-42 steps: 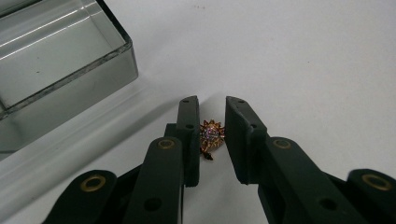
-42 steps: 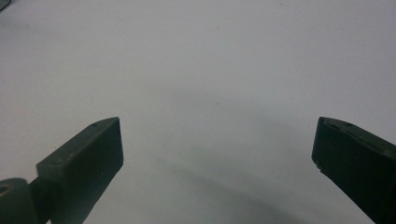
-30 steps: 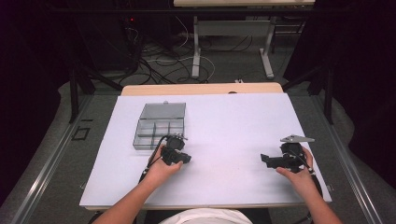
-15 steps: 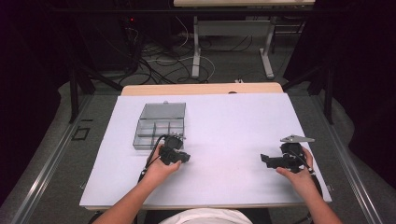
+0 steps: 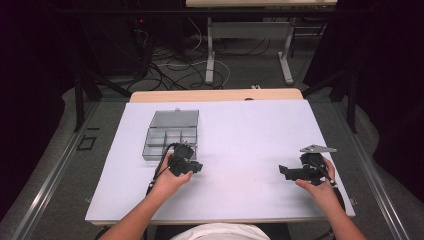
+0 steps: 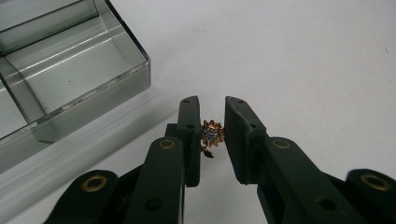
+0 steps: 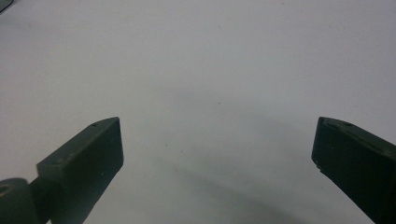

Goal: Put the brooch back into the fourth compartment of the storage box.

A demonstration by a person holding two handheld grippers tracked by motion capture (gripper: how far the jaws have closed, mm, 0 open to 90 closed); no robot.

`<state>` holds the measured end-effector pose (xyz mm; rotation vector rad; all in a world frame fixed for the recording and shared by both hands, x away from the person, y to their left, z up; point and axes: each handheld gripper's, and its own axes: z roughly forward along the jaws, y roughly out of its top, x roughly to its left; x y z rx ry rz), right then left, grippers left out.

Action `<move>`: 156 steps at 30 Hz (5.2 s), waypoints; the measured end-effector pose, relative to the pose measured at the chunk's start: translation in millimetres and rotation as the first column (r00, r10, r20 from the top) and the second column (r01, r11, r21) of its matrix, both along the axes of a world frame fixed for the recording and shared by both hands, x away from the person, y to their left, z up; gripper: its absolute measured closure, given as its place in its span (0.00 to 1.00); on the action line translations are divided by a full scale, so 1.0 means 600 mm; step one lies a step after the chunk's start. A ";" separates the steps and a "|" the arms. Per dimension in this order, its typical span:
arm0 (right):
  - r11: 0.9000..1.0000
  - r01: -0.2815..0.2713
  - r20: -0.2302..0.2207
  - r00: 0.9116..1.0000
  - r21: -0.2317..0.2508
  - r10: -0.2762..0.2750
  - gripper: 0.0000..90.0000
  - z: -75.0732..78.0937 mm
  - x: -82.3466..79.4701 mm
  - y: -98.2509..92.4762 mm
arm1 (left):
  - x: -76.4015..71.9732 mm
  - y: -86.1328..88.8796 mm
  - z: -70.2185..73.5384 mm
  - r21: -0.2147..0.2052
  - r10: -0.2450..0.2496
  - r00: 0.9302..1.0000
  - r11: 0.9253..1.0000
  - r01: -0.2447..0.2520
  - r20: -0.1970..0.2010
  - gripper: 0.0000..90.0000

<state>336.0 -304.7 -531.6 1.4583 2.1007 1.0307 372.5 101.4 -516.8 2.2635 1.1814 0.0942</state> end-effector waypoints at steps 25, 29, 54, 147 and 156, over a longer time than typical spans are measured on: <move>1.000 0.004 -0.005 1.000 0.001 -0.004 0.02 -0.001 0.000 0.001 | 0.009 0.040 0.038 -0.053 0.081 0.996 0.996 -0.078 0.042 0.85; 1.000 0.004 -0.006 1.000 0.002 -0.004 0.02 -0.001 0.000 0.000 | 0.012 0.051 0.045 -0.062 0.104 0.993 0.993 -0.101 0.047 0.85; 1.000 -0.003 -0.006 1.000 -0.002 0.003 0.02 -0.002 0.001 0.001 | 0.031 0.109 0.072 -0.083 0.200 0.977 0.977 -0.194 0.070 0.86; 1.000 -0.004 -0.013 1.000 0.002 0.004 0.03 -0.005 0.003 0.000 | 0.090 0.219 0.005 0.008 0.413 0.910 0.910 -0.414 0.033 0.85; 1.000 -0.007 -0.013 1.000 0.003 0.007 0.03 -0.005 0.004 0.001 | 0.091 0.213 0.001 0.041 0.406 0.913 0.912 -0.407 0.038 0.85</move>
